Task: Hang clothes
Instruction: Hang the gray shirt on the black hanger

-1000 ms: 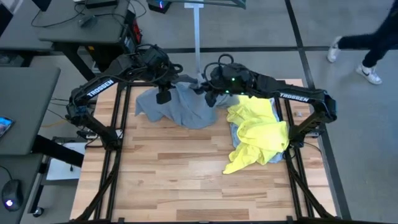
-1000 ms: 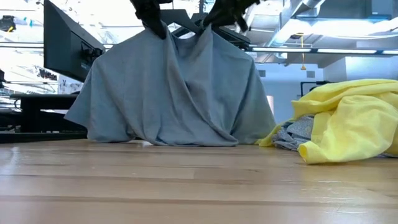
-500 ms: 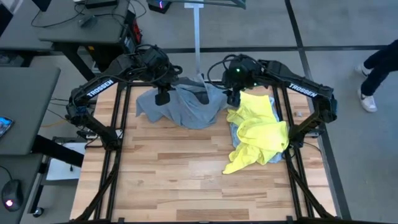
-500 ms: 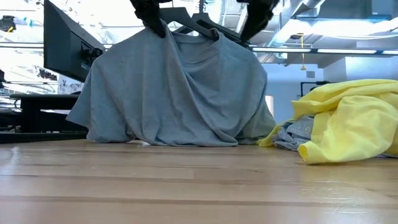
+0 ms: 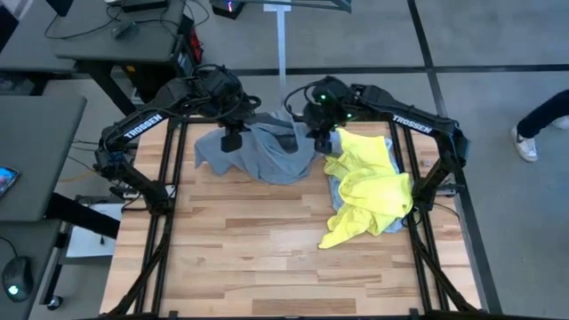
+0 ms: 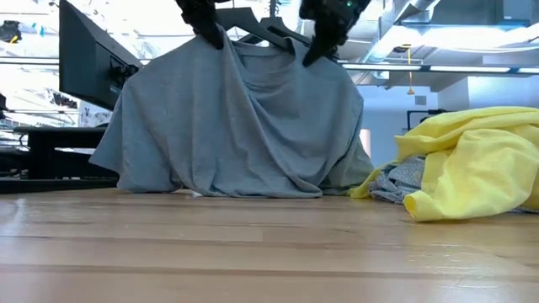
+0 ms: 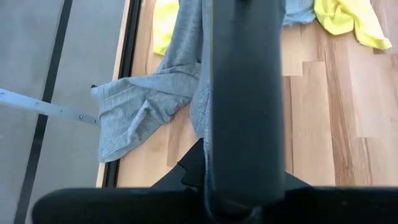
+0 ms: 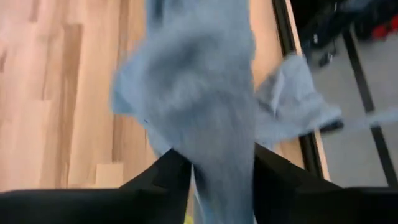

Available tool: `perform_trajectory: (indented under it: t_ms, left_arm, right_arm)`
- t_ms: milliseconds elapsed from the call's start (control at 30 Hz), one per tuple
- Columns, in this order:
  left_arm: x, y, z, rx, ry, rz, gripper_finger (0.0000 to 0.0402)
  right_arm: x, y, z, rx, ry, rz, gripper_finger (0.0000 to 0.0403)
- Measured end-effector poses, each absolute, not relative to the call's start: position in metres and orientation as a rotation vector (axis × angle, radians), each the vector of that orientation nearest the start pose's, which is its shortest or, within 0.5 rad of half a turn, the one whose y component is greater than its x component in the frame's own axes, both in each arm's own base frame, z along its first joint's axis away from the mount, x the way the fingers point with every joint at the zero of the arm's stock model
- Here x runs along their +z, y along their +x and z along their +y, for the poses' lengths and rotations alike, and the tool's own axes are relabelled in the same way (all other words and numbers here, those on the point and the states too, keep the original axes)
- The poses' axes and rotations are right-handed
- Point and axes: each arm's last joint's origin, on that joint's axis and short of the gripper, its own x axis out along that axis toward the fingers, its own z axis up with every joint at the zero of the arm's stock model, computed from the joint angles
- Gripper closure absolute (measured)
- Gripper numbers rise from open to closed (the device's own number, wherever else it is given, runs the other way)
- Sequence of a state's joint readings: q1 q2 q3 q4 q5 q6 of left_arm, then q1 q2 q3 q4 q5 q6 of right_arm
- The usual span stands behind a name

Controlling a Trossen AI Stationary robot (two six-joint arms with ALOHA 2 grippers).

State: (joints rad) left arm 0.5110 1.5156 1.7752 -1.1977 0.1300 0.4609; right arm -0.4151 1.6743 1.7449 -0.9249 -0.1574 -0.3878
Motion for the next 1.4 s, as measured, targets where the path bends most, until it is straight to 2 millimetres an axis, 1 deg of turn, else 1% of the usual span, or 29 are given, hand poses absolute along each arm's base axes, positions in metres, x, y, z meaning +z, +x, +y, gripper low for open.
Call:
perform_trajectory:
  t_ms: [67, 100, 267, 400, 600, 833, 1000, 1167, 1267, 1400]
  left_arm:
    - [0.410, 0.249, 0.135, 0.139, 0.125, 0.950, 0.0374]
    - [0.410, 0.249, 0.135, 0.143, 0.121, 0.951, 0.0372]
    - [0.409, 0.248, 0.136, 0.179, 0.066, 0.967, 0.0320]
    - [0.407, 0.246, 0.134, 0.179, 0.037, 0.996, 0.0298]
    - [0.404, 0.241, 0.132, 0.198, -0.021, 1.055, 0.0293]
    - [0.402, 0.236, 0.129, 0.219, -0.084, 1.101, 0.0291]
    - [0.402, 0.235, 0.129, 0.241, -0.112, 1.101, 0.0291]
    - [0.400, 0.236, 0.130, 0.258, -0.122, 1.104, 0.0291]
    - [0.401, 0.236, 0.131, 0.277, -0.119, 1.073, 0.0290]
    - [0.409, 0.241, 0.134, 0.302, -0.084, 0.965, 0.0290]
  right_arm:
    - [0.374, 0.323, -0.135, -0.067, -0.145, 0.843, 0.0363]
    - [0.374, 0.323, -0.136, -0.064, -0.147, 0.843, 0.0372]
    - [0.373, 0.318, -0.145, -0.077, -0.106, 0.853, 0.0371]
    - [0.375, 0.315, -0.148, -0.059, -0.087, 0.838, 0.0371]
    - [0.378, 0.310, -0.152, -0.036, -0.072, 0.817, 0.0371]
    - [0.387, 0.299, -0.158, -0.018, -0.050, 0.761, 0.0371]
    - [0.396, 0.288, -0.163, -0.013, -0.034, 0.717, 0.0371]
    - [0.398, 0.284, -0.168, -0.019, -0.030, 0.705, 0.0371]
    - [0.398, 0.283, -0.169, -0.020, -0.038, 0.703, 0.0371]
    - [0.400, 0.284, -0.170, -0.028, -0.052, 0.690, 0.0371]
